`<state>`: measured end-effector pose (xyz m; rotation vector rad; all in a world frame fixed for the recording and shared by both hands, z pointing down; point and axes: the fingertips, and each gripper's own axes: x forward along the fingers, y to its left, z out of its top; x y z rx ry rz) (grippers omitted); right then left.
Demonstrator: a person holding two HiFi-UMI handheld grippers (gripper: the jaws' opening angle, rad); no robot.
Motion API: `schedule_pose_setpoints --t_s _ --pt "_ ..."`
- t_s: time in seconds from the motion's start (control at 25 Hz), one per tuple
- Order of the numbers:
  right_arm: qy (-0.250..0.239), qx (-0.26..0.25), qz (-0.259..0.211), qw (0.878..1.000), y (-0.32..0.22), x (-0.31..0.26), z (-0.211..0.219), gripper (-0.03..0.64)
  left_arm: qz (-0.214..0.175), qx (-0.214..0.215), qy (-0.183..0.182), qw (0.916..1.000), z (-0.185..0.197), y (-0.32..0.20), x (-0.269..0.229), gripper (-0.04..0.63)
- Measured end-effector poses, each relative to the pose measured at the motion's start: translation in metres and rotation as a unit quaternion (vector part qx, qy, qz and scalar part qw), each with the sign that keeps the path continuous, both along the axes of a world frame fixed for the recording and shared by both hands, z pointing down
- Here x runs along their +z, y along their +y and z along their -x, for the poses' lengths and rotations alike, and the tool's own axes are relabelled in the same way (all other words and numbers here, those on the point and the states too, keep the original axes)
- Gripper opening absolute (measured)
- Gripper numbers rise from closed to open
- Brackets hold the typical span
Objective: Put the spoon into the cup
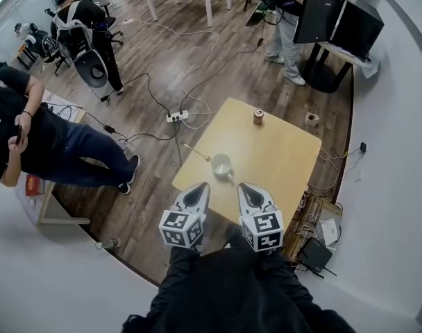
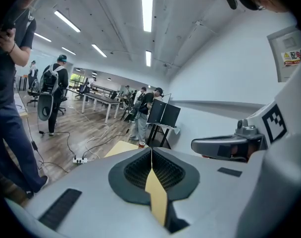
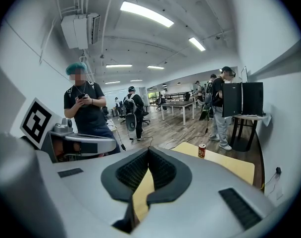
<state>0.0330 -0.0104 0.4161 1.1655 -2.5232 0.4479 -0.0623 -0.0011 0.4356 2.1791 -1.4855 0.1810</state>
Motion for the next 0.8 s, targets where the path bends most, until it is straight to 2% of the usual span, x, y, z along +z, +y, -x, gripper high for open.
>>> schedule_pose_setpoints --t_s 0.36,0.8 --pt "-0.005 0.007 0.037 0.999 -0.039 0.025 -0.011 0.021 0.038 -0.013 -0.002 0.9992 0.003 -0.034 0.028 0.034" --pt "0.011 0.005 0.069 0.998 -0.066 0.058 0.008 0.022 0.086 -0.067 0.013 0.9939 0.061 -0.065 0.076 0.035"
